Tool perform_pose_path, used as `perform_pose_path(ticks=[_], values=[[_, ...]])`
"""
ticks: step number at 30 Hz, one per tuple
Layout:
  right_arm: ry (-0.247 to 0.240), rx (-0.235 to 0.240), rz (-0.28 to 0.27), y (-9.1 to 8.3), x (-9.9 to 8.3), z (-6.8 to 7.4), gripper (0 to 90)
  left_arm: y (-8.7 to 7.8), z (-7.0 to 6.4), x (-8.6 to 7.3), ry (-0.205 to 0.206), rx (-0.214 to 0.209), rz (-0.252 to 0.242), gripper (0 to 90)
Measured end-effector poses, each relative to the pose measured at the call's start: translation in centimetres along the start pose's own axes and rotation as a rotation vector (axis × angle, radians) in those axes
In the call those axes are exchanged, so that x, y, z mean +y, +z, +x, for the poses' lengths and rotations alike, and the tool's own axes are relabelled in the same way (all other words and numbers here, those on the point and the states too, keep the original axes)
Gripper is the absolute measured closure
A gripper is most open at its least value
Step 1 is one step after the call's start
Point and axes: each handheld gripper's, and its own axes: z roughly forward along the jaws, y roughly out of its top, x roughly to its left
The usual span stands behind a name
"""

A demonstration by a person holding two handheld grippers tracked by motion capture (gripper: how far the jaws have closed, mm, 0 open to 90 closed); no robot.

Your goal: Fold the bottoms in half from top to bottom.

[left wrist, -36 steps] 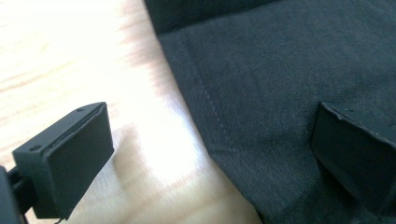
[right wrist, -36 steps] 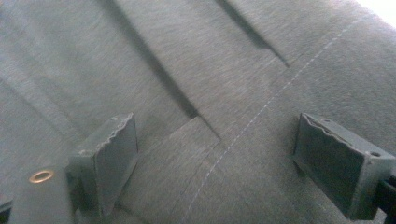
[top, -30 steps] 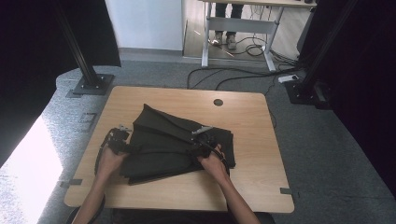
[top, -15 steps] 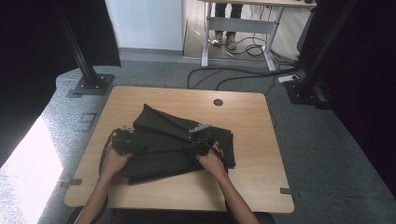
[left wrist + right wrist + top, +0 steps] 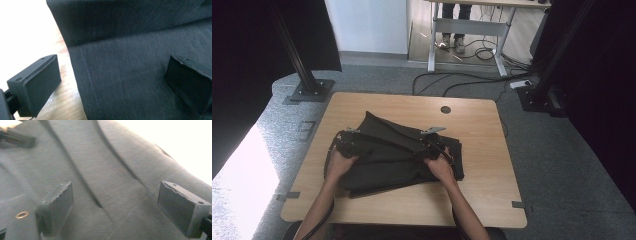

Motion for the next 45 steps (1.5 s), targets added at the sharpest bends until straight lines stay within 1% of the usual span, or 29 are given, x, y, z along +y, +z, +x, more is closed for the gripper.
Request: perform_pose_path(ticks=[1,4,6,8,10,11,12,16,17,19,21,24,25,26,27,30,33,34,36,37,39,42,45], values=[[-0.003,-0.019,0.010,0.1,-0.1,-0.2,13.3,0.1,-0.1,0.0,0.005,0.003,-0.001,0.0],[-0.013,-0.052,0.047,1.0,-0.4,-0.7,13.3,0.2,-0.4,0.1,0.012,0.009,0.005,0.0],[-0.022,-0.065,0.071,1.7,-0.7,-1.0,12.6,0.3,-0.7,0.3,0.015,0.009,0.012,0.0],[-0.023,-0.072,0.091,2.3,-1.0,-0.9,10.1,0.2,-1.0,0.4,0.026,0.002,0.014,1.2],[-0.057,-0.093,0.102,2.6,-1.1,-0.6,8.0,0.0,-1.4,0.6,0.042,-0.013,0.022,7.7],[-0.072,-0.107,0.105,2.8,-1.2,-0.4,6.8,-0.1,-1.5,0.7,0.047,-0.017,0.028,15.2],[-0.073,-0.110,0.106,2.8,-1.2,-0.3,6.4,-0.2,-1.7,0.8,0.044,-0.015,0.034,18.2],[-0.063,-0.114,0.104,2.8,-1.4,-0.2,5.9,-0.3,-1.9,1.0,0.038,-0.014,0.052,22.3],[-0.061,-0.114,0.101,2.8,-1.5,-0.2,5.8,-0.4,-2.1,1.1,0.045,-0.023,0.055,26.8],[-0.058,-0.115,0.096,2.8,-1.6,-0.2,5.5,-0.5,-2.4,1.2,0.049,-0.038,0.056,39.9],[-0.061,-0.119,0.095,2.8,-1.6,-0.2,5.2,-0.5,-2.5,1.4,0.049,-0.045,0.059,46.1],[-0.060,-0.122,0.094,2.8,-1.7,-0.1,4.6,-0.5,-2.7,1.5,0.047,-0.065,0.060,55.0],[-0.060,-0.122,0.093,2.7,-1.7,-0.1,4.5,-0.5,-2.7,1.5,0.046,-0.079,0.053,59.8],[-0.059,-0.122,0.093,2.7,-1.8,-0.1,4.3,-0.5,-2.7,1.4,0.040,-0.098,0.045,67.1],[-0.056,-0.123,0.092,2.7,-1.8,0.0,4.3,-0.4,-2.7,1.3,0.041,-0.101,0.036,71.9],[-0.055,-0.127,0.089,2.7,-1.9,0.0,4.2,-0.5,-3.0,1.3,0.062,-0.091,0.031,74.9],[-0.050,-0.128,0.083,2.7,-2.0,0.0,4.2,-0.7,-3.2,1.7,0.072,-0.066,0.052,76.5],[-0.050,-0.129,0.079,2.7,-2.0,0.0,4.2,-0.8,-3.1,1.9,0.067,-0.069,0.055,76.6],[-0.051,-0.129,0.074,2.7,-2.1,0.0,4.1,-1.2,-2.9,2.1,0.046,-0.086,0.048,76.8],[-0.051,-0.129,0.073,2.7,-2.1,0.0,4.1,-1.5,-2.8,2.3,0.033,-0.099,0.036,77.0],[-0.048,-0.131,0.073,2.7,-2.1,0.1,4.0,-2.5,-2.6,2.8,0.024,-0.121,0.013,77.1],[-0.044,-0.136,0.077,2.7,-2.0,0.1,3.9,-4.4,-3.2,3.8,0.033,-0.144,-0.039,77.3],[-0.043,-0.140,0.081,2.7,-2.0,0.2,3.8,-5.9,-4.2,4.9,0.061,-0.171,-0.077,77.4]])
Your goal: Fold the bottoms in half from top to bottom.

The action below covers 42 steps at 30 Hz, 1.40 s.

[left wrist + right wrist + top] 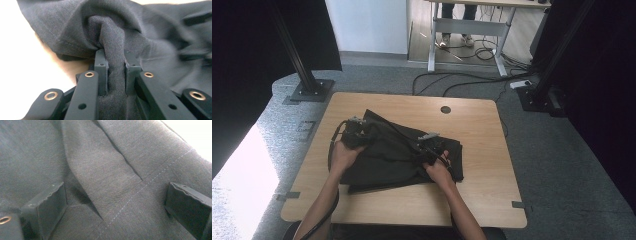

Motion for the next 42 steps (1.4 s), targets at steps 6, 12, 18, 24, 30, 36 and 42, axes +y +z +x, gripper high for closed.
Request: perform_pose_path(ticks=[6,12,18,24,30,36,42], values=[[0.009,-0.008,0.001,0.1,0.0,0.2,3.3,-1.5,-3.0,2.7,0.069,-0.055,-0.051,77.7],[0.013,-0.018,-0.001,0.2,0.2,0.8,2.9,-1.8,-5.9,5.1,0.108,-0.131,-0.075,78.0],[0.006,-0.006,-0.007,0.6,0.7,2.3,2.7,-0.3,-9.4,7.0,0.184,-0.149,-0.051,78.2],[0.007,0.002,-0.032,0.8,0.7,3.1,2.4,1.0,-11.4,7.4,0.249,-0.068,-0.019,78.0],[0.051,0.096,-0.069,-1.3,1.1,2.1,12.3,1.0,-11.0,6.8,0.278,0.004,0.006,77.7],[0.041,0.005,-0.086,-6.1,0.2,-1.2,12.5,1.2,-10.1,6.3,0.257,0.016,0.011,77.7],[0.127,-0.021,-0.006,-7.1,-4.9,-4.8,14.5,1.3,-9.9,6.4,0.254,0.022,0.016,77.6]])
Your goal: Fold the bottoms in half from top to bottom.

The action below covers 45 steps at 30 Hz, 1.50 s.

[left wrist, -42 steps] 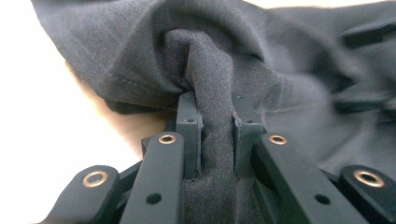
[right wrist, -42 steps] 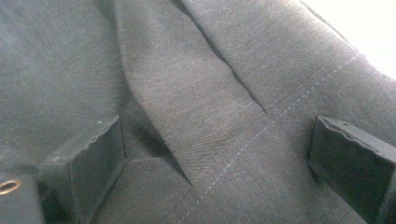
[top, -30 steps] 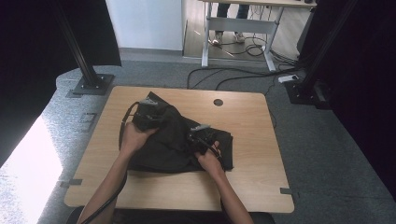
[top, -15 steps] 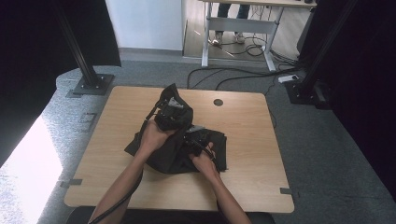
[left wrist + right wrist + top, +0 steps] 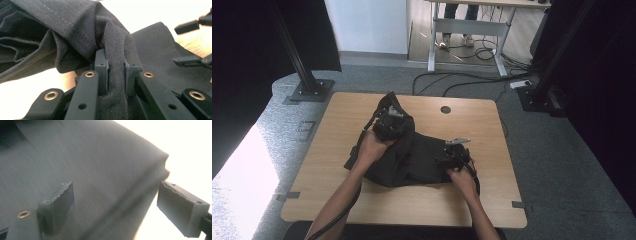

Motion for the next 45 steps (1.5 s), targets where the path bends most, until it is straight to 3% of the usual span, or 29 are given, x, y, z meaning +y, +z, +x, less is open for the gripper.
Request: perform_pose_path(ticks=[4,6,8,12,20,23,27,33,38,45], values=[[0.019,0.031,0.021,1.0,-1.6,-0.2,19.8,0.1,-0.1,0.2,0.002,0.006,0.006,77.6],[0.023,0.028,0.006,1.2,-1.5,0.0,26.0,0.0,-0.1,0.3,0.000,0.012,0.008,77.6],[0.017,0.055,-0.006,1.4,-1.2,0.3,38.3,-0.1,-0.1,0.4,-0.007,0.015,0.006,77.6],[0.011,0.071,-0.017,2.0,-0.6,1.6,43.2,-0.1,-0.3,0.8,-0.007,0.024,0.011,77.6],[-0.064,0.128,-0.032,4.7,1.8,6.8,39.2,0.9,-1.3,1.2,0.011,0.053,0.041,79.4],[-0.081,0.150,-0.025,5.1,2.2,7.5,33.5,2.3,-1.2,0.3,-0.004,0.048,0.064,79.5],[-0.037,0.165,-0.057,4.3,1.8,6.2,28.7,4.6,-1.7,-0.6,-0.004,0.029,0.101,79.5],[-0.012,0.133,-0.084,1.8,1.1,3.5,26.9,8.3,-4.1,-1.3,0.062,0.081,0.181,78.1],[-0.002,0.087,-0.066,0.4,0.0,1.2,26.8,10.0,-5.4,-1.7,0.077,0.080,0.206,72.4],[0.010,0.038,-0.053,-0.9,-2.3,-1.2,26.7,10.9,-6.4,-1.6,0.068,0.034,0.203,60.4]])
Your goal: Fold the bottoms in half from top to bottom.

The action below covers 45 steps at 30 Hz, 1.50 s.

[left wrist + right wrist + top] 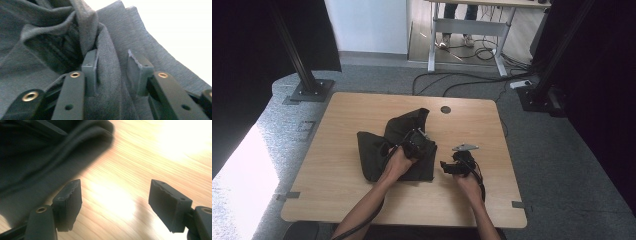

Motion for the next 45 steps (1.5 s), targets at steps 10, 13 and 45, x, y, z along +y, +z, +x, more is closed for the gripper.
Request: perform_pose_path(ticks=[10,13,45], values=[[0.042,-0.071,0.015,-1.4,-2.6,-3.1,25.5,-0.8,-0.2,0.7,-0.032,-0.093,-0.062,43.8],[0.016,-0.092,0.011,-1.2,-3.1,-3.2,23.8,-1.1,-0.3,0.9,-0.028,-0.098,-0.083,39.2],[0.012,-0.090,-0.025,-0.7,-3.4,-3.0,13.2,-16.7,14.9,-0.3,-0.243,0.070,-0.282,13.1]])
